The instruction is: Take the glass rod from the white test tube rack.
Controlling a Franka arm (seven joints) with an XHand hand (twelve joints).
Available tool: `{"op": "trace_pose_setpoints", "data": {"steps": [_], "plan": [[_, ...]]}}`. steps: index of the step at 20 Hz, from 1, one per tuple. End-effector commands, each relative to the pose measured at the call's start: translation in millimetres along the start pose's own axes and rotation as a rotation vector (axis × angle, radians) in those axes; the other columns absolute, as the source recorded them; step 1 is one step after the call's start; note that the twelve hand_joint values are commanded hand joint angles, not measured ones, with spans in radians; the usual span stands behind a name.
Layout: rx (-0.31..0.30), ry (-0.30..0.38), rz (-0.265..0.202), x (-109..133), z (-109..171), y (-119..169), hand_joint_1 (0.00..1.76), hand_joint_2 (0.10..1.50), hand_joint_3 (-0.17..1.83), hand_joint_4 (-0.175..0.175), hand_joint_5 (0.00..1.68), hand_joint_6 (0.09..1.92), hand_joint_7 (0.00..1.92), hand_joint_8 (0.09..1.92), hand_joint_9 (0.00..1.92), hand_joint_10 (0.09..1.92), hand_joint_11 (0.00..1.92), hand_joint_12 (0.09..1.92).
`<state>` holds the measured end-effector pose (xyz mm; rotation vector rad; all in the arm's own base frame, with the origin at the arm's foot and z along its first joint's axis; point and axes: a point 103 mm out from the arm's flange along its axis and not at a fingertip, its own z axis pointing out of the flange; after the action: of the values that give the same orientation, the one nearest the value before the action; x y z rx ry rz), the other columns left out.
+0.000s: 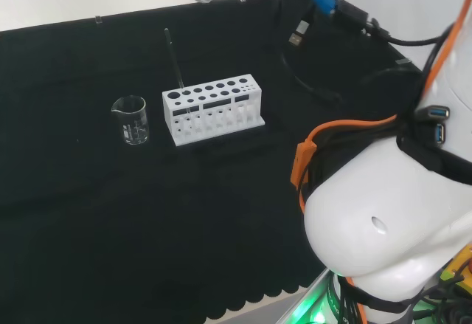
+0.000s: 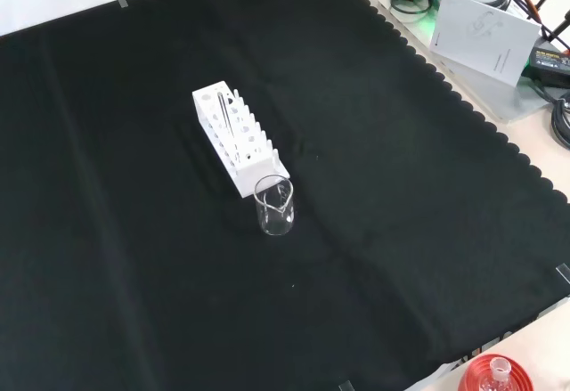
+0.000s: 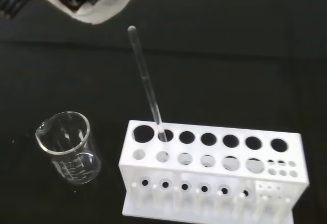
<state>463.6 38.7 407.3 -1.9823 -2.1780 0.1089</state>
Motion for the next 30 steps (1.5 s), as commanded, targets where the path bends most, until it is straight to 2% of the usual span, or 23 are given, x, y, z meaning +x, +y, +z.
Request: {"op": "trace_pose_setpoints", "data": {"steps": [1, 4, 11, 18, 22, 30], "plan": [[0.047, 0.012, -0.022, 26.8, 22.0, 29.0, 0.88, 0.57, 0.74, -0.122, 0.62, 0.70, 0.92, 0.61, 0.99, 0.54, 0.71, 1.20], [0.068, 0.033, -0.025, 30.3, 32.3, 39.7, 0.87, 0.57, 0.74, -0.122, 0.65, 0.72, 0.93, 0.61, 1.00, 0.54, 0.71, 1.20], [0.109, 0.058, -0.067, 39.0, 58.1, 58.0, 0.86, 0.58, 0.72, -0.127, 0.65, 0.77, 0.95, 0.61, 1.02, 0.53, 0.73, 1.20], [0.143, 0.089, -0.071, 36.5, 76.9, 75.3, 0.84, 0.58, 0.72, -0.131, 0.65, 0.78, 0.97, 0.61, 1.03, 0.53, 0.74, 1.20], [0.161, 0.079, -0.059, 36.4, 80.4, 89.5, 0.81, 0.58, 0.71, -0.138, 0.62, 0.78, 0.97, 0.60, 1.03, 0.53, 0.73, 1.19], [0.185, 0.087, -0.077, 30.5, 77.1, 114.0, 0.80, 0.57, 0.69, -0.143, 0.55, 0.81, 0.93, 0.61, 0.99, 0.55, 0.68, 1.22]]}}
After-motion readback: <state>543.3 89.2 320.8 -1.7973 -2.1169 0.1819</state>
